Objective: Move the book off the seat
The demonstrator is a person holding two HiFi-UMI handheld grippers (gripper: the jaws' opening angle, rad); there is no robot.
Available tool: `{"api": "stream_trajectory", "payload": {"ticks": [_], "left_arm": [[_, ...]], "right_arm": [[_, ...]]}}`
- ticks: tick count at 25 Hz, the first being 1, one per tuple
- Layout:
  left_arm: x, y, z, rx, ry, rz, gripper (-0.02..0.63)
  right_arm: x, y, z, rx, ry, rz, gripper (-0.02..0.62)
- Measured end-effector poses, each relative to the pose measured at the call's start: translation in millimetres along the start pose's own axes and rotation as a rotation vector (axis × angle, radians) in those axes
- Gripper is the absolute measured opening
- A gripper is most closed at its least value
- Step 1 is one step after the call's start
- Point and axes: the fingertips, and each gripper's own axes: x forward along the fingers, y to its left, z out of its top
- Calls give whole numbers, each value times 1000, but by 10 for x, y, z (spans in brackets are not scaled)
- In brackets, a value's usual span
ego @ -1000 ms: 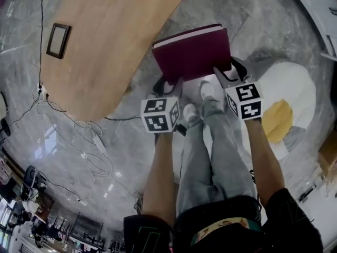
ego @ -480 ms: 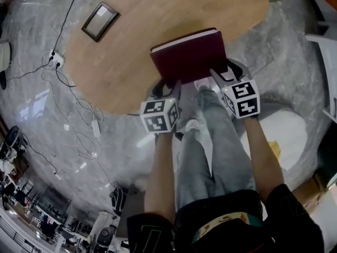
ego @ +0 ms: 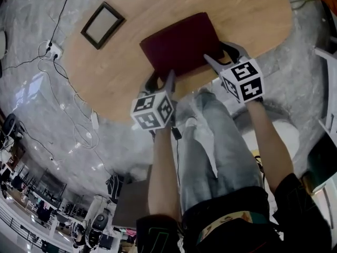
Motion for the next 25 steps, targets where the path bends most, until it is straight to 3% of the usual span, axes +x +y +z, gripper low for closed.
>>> {"api": "stream_trajectory", "payload": {"ticks": [4, 8, 11, 13, 15, 16, 19, 22, 25], "left_arm": [[19, -10, -10, -71, 36, 3, 221], [-134, -22, 107, -138, -9, 31, 221], [-373, -38, 401, -135, -91, 38, 219], [-614, -100, 654, -107, -147, 11, 192], [-966, -225, 821, -90, -204, -1, 112], [-1132, -293, 941, -77, -237, -1, 57], [-1462, -536, 1618, 2, -350, -36, 11], [-1952, -799, 2165, 17, -469, -68, 11], [-2426, -927, 2525, 58, -554, -22, 11]], "right_arm": [[37, -54, 18, -5, 78, 37, 249], [-61, -61, 196, -26, 110, 28, 249], [-245, 59, 557, -44, 18, 47, 245], [-420, 218, 776, -59, -29, 48, 143], [-669, 486, 876, -47, -62, 74, 13], [-780, 619, 952, -38, -82, 99, 5], [-1050, 750, 1466, -11, -197, 119, 5], [-1461, 829, 1893, 1, -315, 111, 3], [-1813, 917, 2253, -86, -381, 90, 3]]}}
